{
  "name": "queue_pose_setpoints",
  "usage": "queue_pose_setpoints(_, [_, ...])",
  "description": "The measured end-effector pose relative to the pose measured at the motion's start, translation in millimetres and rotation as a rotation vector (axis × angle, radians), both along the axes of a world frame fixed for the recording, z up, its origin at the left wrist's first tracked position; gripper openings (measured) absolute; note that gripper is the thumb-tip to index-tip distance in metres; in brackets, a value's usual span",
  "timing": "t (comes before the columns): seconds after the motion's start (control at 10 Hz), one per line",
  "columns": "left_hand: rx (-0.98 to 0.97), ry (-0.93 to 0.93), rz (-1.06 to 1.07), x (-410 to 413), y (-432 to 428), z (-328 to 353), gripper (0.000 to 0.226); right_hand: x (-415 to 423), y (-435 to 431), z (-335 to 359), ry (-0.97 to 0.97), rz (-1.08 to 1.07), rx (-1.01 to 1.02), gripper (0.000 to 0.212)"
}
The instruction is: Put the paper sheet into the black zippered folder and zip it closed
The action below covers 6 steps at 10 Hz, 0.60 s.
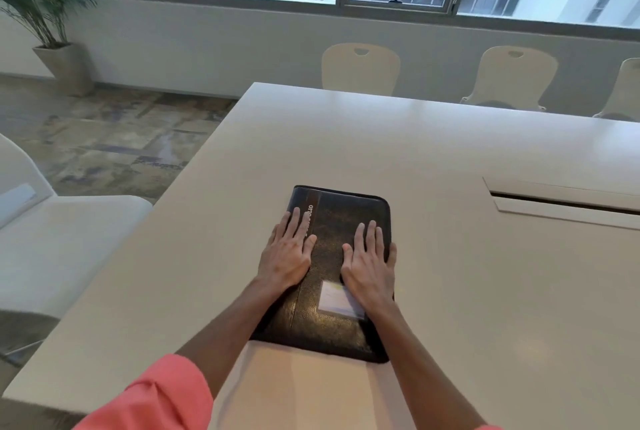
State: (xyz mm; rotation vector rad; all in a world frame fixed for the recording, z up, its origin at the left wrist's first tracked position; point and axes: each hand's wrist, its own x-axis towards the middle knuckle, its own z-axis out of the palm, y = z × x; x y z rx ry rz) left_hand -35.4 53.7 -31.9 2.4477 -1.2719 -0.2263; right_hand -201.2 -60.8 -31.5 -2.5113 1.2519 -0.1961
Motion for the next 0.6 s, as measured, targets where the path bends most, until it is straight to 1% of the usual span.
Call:
queue_pose_setpoints(0.3, [-0.002, -0.002, -0.018, 4.2, -1.9, -3.6, 0.067, 1.6, -4.2, 3.3, 0.019, 0.011, 0.037, 0.069])
queue_pose_setpoints(0.4, [-0.006, -0.017, -0.029, -0.3, -1.4, 4.4, 0.069, 1.3, -3.8, 10.8, 0.013, 0.012, 0.057, 0.069])
queue_pose_setpoints(0.6, [-0.102, -0.131, -0.098, 2.7, -9.7, 30.8, 0.073, 5.8, -13.9, 45.5, -0.044, -0.008, -0.081, 0.066])
